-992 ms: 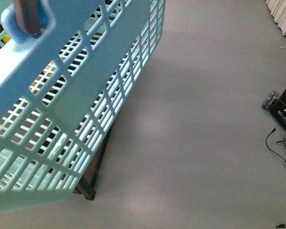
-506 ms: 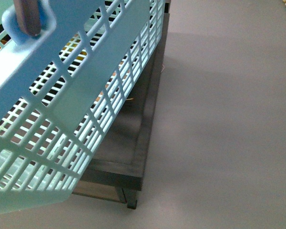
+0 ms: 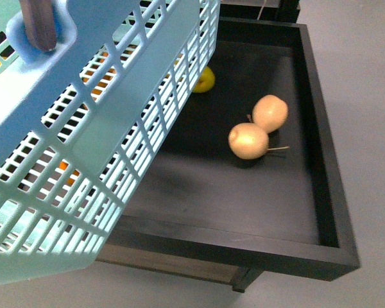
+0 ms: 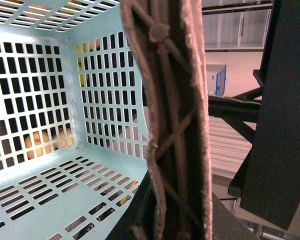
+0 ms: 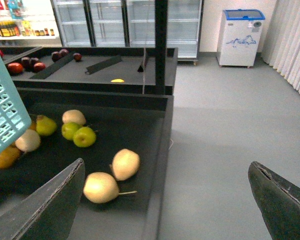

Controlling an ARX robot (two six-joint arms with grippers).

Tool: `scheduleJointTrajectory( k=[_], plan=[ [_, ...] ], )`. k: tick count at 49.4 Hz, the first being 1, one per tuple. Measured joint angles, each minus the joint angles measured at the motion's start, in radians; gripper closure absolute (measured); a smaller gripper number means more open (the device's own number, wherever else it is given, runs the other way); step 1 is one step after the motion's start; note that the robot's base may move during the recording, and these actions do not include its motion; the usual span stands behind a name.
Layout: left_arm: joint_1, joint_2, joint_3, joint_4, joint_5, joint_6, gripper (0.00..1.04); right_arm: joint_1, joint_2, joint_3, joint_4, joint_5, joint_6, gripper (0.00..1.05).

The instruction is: Pick lemon and mango into basket

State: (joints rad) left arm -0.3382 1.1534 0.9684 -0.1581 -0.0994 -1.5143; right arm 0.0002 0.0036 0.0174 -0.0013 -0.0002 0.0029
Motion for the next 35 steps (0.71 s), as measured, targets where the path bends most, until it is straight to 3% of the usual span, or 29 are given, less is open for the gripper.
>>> scheduleJointTrajectory(
  k=[35],
  plan=[
    [0.0, 0.0, 0.0, 0.0, 0.002, 0.0, 0.99, 0.0, -0.001, 0.0, 0.0, 0.001, 0.0, 0.09]
  ],
)
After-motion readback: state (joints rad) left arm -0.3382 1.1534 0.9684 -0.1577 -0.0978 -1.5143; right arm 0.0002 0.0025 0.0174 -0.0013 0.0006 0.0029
